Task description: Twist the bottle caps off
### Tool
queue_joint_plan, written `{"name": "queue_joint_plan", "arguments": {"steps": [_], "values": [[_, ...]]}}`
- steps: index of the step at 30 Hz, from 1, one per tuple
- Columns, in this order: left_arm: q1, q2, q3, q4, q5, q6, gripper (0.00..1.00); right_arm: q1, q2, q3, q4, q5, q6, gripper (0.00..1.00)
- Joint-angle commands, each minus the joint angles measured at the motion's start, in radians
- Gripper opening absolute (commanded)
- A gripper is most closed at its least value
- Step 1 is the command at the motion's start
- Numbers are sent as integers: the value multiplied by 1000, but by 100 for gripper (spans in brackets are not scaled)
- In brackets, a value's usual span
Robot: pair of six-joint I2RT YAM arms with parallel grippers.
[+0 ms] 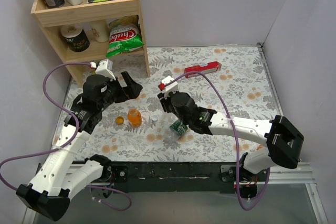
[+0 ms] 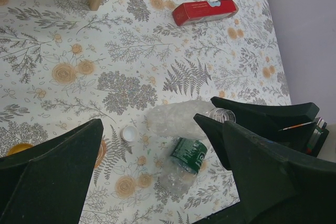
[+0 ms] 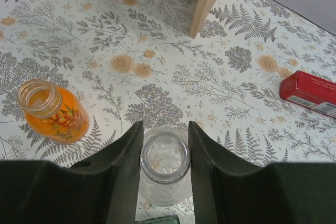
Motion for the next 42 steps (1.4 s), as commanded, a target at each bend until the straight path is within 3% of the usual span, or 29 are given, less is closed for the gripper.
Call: {"name": "queue_joint_plan", "arguments": {"steps": [1, 2, 3, 5, 6, 7, 9, 10, 24, 28, 33, 35, 37, 42], "values": [[4, -4, 42, 14, 13, 35, 98, 12, -22, -35, 14, 34, 28, 1], [4, -3, 40, 13, 13, 36, 98, 13, -22, -39, 8, 35, 31, 7], [4, -3, 40, 14, 15, 38, 98, 14, -25, -39, -2, 34, 31, 19], [4, -3, 37, 13, 19, 39, 98, 19, -38, -42, -13, 40, 34, 32], [4, -6, 37, 14, 19, 39, 98, 19, -42, -42, -16, 41, 34, 43], [4, -7, 35, 14, 21, 39, 98, 20, -53, -40, -24, 44, 34, 48], [4, -9, 31, 16, 24, 39, 98, 20, -64, -37, -33, 49, 41, 72], [4, -9, 29, 16, 24, 38, 98, 22, -71, -35, -39, 52, 39, 74], [4, -23, 16, 6, 47, 35, 98, 20, -94, 55, -87, 73, 71, 90], [4, -27, 11, 3, 41, 39, 98, 20, -188, 90, -104, 86, 88, 91], [4, -30, 16, -3, 22, 64, 98, 14, -317, 139, -261, 216, 290, 88], [4, -26, 22, -6, 24, 76, 98, -48, -375, 139, -464, 232, 436, 88], [4, -20, 26, -7, 25, 88, 98, -183, -421, 110, -615, 114, 638, 87], [4, -9, 35, -12, 41, 95, 98, -492, -483, -132, -670, -254, 829, 93]]}}
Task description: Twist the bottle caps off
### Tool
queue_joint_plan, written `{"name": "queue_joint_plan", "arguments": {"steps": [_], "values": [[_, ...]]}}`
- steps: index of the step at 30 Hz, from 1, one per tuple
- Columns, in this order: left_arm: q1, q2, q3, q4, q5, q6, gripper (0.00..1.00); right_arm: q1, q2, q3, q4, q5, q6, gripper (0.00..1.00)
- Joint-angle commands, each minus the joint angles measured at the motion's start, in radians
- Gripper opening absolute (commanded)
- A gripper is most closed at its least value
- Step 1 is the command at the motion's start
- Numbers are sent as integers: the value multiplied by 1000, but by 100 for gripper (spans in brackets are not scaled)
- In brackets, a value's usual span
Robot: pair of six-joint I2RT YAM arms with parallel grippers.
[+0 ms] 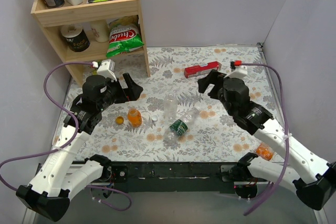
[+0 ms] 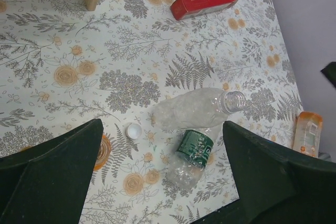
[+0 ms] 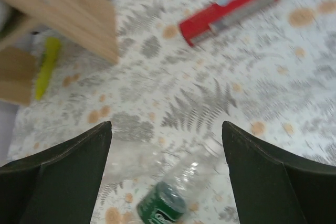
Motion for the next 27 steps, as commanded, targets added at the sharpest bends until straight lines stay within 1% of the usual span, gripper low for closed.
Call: {"name": "queue_joint_plan", "arguments": {"steps": [1, 5, 8, 9, 13, 18, 19, 25, 27], "values": [[4, -2, 36, -8, 11, 29, 98, -210, 7, -170, -193, -312, 262, 93], [4, 1, 33, -13, 19, 37, 98, -267, 59, -279, -143, -423, 325, 91], [4, 4, 33, -20, 37, 43, 98, -288, 102, -347, -56, -464, 389, 88], [4, 3, 33, -22, 40, 44, 98, -293, 116, -359, 1, -469, 409, 88], [4, 1, 27, -20, 54, 43, 98, -291, 160, -417, 139, -497, 495, 87], [4, 6, 10, -4, 63, 37, 98, -287, 259, -401, 195, -518, 561, 87], [4, 7, 7, -1, 68, 37, 98, -282, 291, -394, 199, -544, 564, 87], [4, 19, 11, 3, 74, 40, 98, -259, 381, -347, 199, -530, 576, 86], [4, 19, 14, 3, 72, 44, 98, -255, 406, -347, 245, -530, 589, 85]]}}
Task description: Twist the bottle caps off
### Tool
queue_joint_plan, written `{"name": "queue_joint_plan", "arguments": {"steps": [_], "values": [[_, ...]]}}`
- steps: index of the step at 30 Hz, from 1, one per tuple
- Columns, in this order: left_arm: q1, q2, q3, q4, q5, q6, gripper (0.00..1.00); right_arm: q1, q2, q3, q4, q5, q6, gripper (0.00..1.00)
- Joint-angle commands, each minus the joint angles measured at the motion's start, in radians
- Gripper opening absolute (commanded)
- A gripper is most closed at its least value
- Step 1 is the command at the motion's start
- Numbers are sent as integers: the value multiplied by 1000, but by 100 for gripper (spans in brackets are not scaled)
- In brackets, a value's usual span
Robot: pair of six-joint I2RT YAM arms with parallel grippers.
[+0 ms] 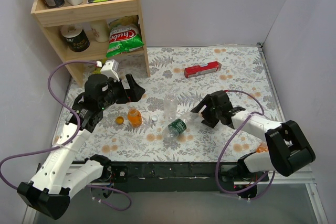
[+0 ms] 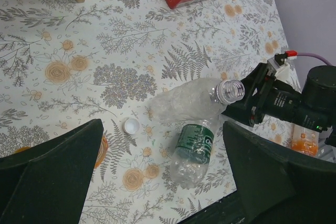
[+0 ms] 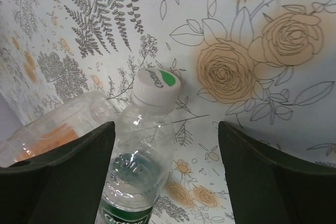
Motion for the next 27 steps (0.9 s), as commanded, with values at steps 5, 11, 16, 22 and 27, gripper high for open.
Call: {"name": "queue_joint_plan", "arguments": {"steps": [5, 11, 16, 22, 27], "values": [[4, -7, 16, -10, 10, 29, 98, 39, 70, 63, 90, -3, 50, 84], [4, -23, 12, -24, 7, 29, 98, 53, 93, 64, 87, 34, 65, 78], [4, -31, 13, -31, 6, 32, 98, 56, 87, 61, 56, 69, 72, 62], [4, -54, 3, -27, 40, 50, 98, 56, 33, 58, -39, 119, 24, 38], [0, -95, -4, -10, 179, 112, 89, 56, -115, 52, -166, 185, -68, 8]]}}
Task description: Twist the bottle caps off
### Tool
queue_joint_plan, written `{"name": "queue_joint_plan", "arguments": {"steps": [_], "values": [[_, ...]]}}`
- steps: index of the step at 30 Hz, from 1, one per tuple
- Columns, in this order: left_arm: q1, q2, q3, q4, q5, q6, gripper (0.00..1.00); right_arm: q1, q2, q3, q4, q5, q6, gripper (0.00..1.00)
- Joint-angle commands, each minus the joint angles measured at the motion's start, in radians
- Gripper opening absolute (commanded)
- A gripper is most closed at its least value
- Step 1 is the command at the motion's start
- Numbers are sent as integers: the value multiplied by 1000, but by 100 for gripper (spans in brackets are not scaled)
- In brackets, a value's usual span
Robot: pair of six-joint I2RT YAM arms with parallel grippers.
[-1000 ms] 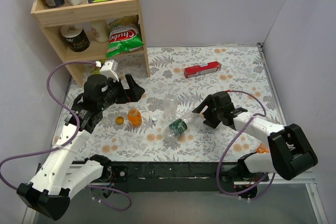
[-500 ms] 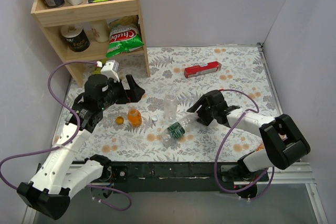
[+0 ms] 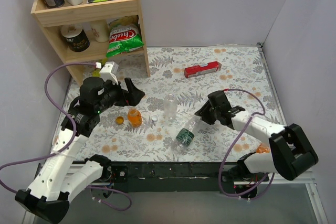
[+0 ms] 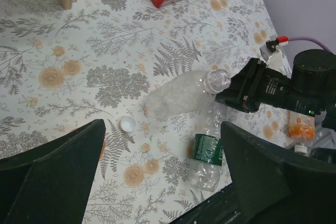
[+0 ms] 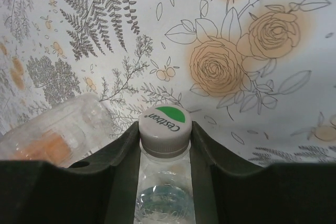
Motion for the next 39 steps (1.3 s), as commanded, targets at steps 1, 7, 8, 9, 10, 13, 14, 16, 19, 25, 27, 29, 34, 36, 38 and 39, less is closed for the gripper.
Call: {"name": "queue_joint_plan", "arguments": {"steps": [1, 7, 8, 9, 10, 13, 14, 16, 19, 25, 27, 29, 34, 36, 38, 39], "values": [[-4, -57, -3, 9, 156, 63, 88, 5, -160, 21, -149, 115, -98, 4], [-52, -85, 0, 55, 300, 18, 87, 5, -426, 88, -319, 174, -292, 1], [-58, -82, 4, 61, 305, 11, 86, 5, -456, 102, -328, 169, -319, 1], [-73, -76, 6, 71, 308, 2, 85, 5, -501, 122, -335, 155, -386, 1], [-87, -56, 6, 81, 306, -20, 85, 5, -516, 143, -345, 132, -408, 1], [-208, -21, 15, 143, 235, -61, 84, 5, -530, 250, -411, 85, -474, 1], [-255, 16, 24, 157, 166, -64, 84, 5, -525, 311, -445, 77, -478, 1], [-392, 57, 60, 193, 98, -75, 85, 6, -513, 361, -456, 36, -492, 1], [-513, 145, 70, 272, 50, -112, 88, 5, -503, 436, -433, -33, -503, 1], [-616, 239, 67, 426, 52, -167, 98, 5, -484, 539, -390, -127, -478, 1], [-635, 268, 73, 437, 43, -178, 98, 5, -488, 548, -379, -132, -462, 1], [-648, 288, 73, 434, 12, -189, 98, 5, -496, 554, -355, -139, -442, 1], [-671, 337, 66, 432, -16, -213, 98, 5, -511, 544, -309, -178, -392, 1], [-687, 349, 69, 441, -23, -216, 98, 5, -519, 542, -295, -179, -385, 1], [-694, 364, 69, 453, -17, -219, 98, 5, -520, 541, -295, -175, -383, 1], [-699, 366, 64, 478, -10, -221, 97, 5, -522, 538, -290, -181, -380, 1]]}}
